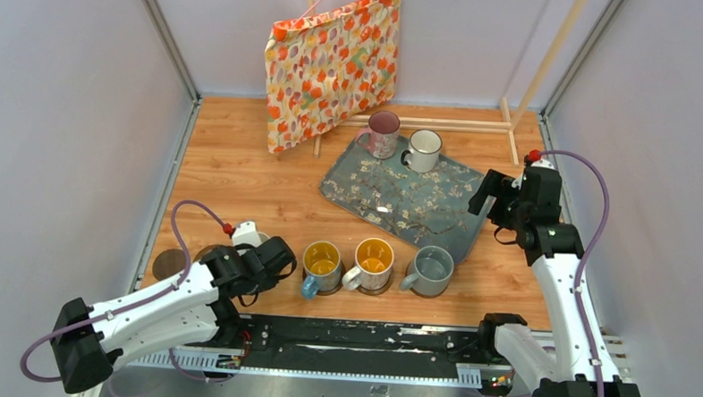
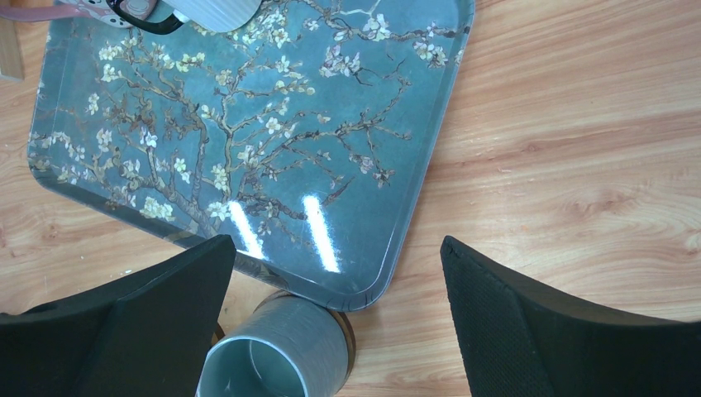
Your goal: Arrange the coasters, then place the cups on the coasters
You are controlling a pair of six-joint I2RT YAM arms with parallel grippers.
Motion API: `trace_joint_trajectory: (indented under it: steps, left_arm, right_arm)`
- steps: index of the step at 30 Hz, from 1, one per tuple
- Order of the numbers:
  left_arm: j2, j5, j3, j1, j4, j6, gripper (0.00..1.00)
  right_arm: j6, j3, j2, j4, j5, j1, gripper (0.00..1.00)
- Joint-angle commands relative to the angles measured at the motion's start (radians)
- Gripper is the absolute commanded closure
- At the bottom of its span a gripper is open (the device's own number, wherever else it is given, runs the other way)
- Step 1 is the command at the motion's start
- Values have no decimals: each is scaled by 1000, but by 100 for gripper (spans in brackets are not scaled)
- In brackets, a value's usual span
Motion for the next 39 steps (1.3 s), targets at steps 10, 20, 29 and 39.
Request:
trace_joint_trajectory:
  steps: [10,20,29,39]
  left_arm:
    - [32,-58,9,-4,-22,-11,83]
    - [48,-71,30,-4,-24,10,62]
    - [49,-92,70,-4,-25,26,41]
    - [43,-152,154,-4,-59,87,19]
  right_arm:
    - [-13,-18,-13,2,6,3,0]
    - [-14,-19,-17,2,8,3,0]
    - [-17,-19,-18,2,8,3,0]
    - [-15,-20,-17,2,7,3,0]
